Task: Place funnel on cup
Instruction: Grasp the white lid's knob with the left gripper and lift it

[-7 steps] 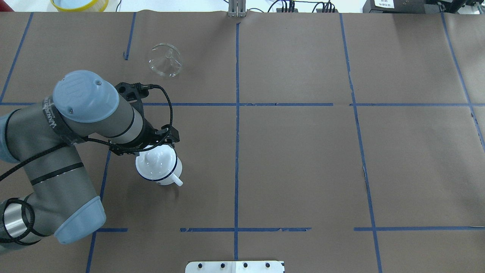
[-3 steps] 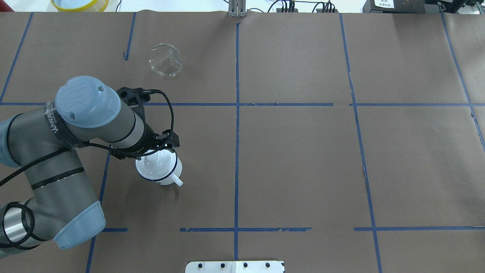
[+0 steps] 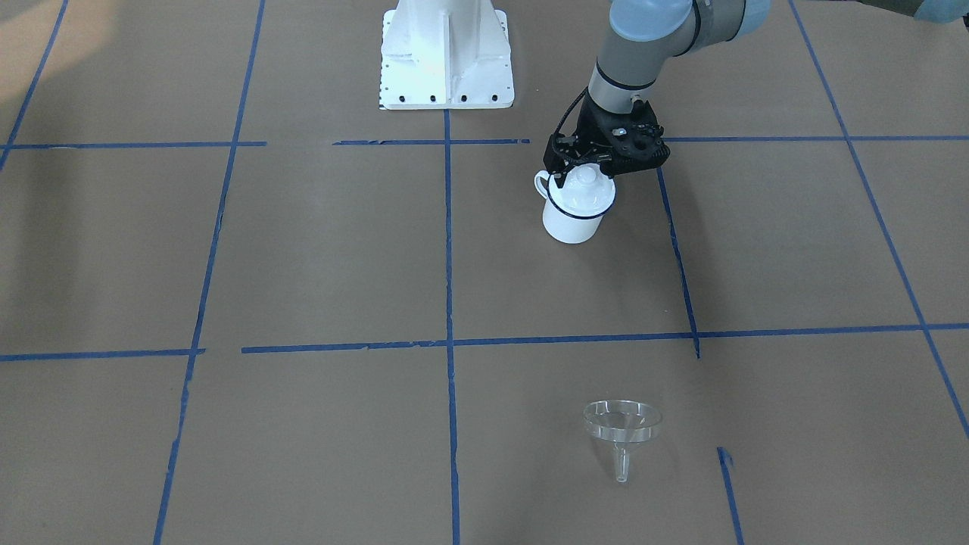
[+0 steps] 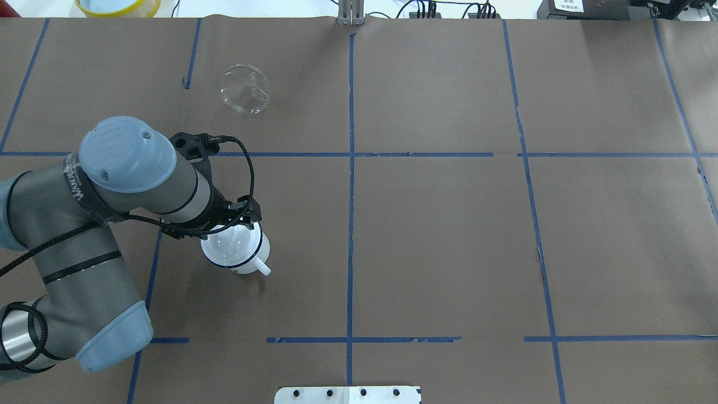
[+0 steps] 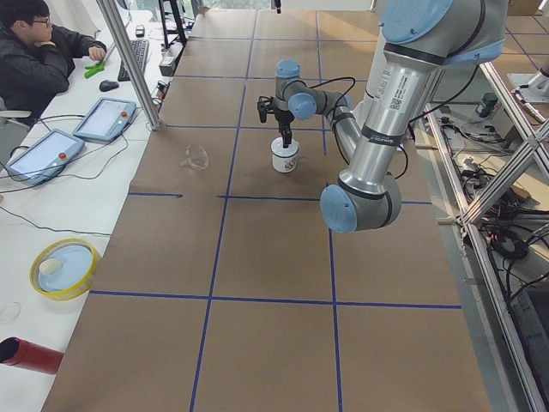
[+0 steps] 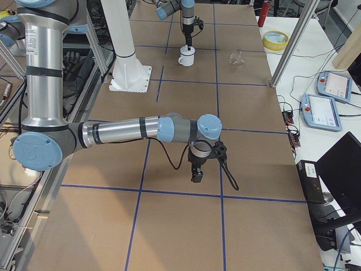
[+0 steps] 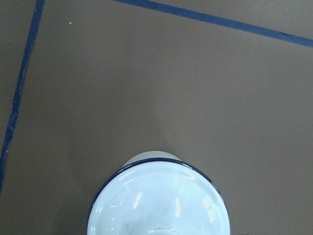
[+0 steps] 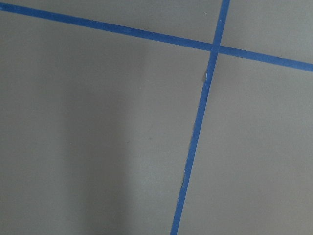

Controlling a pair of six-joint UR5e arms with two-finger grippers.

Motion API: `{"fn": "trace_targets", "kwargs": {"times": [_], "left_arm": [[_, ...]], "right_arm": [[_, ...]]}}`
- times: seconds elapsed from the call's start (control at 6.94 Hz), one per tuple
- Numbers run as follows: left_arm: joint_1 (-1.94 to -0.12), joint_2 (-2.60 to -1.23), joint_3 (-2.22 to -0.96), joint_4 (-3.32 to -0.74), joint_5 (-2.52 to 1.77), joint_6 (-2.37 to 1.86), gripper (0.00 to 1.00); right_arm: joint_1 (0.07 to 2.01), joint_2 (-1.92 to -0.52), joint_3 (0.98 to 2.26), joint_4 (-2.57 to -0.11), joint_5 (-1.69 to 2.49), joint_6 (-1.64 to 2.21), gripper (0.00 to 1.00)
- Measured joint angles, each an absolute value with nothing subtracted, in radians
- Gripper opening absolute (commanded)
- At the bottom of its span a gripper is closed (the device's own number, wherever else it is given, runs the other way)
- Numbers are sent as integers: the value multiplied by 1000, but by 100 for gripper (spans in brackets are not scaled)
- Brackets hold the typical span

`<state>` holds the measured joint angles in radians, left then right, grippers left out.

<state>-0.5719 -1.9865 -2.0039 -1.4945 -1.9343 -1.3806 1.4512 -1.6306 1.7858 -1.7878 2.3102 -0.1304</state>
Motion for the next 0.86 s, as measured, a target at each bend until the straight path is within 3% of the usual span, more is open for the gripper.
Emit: {"fn": "trace_targets", "kwargs": {"times": [0.29, 0.43, 0.86], "left_arm": [[-570, -1986, -2018, -1471, -1934, -1381, 8], [-570, -1986, -2036, -1453, -1934, -1381, 0], [-569, -1986, -2076, -1405, -1934, -1381, 0]], "right_arm": [[1451, -1631, 1786, -1787, 2310, -130, 100], [1451, -1631, 1786, -1787, 2310, -130, 100], [1451, -1630, 1787, -1787, 2310, -130, 100]]}}
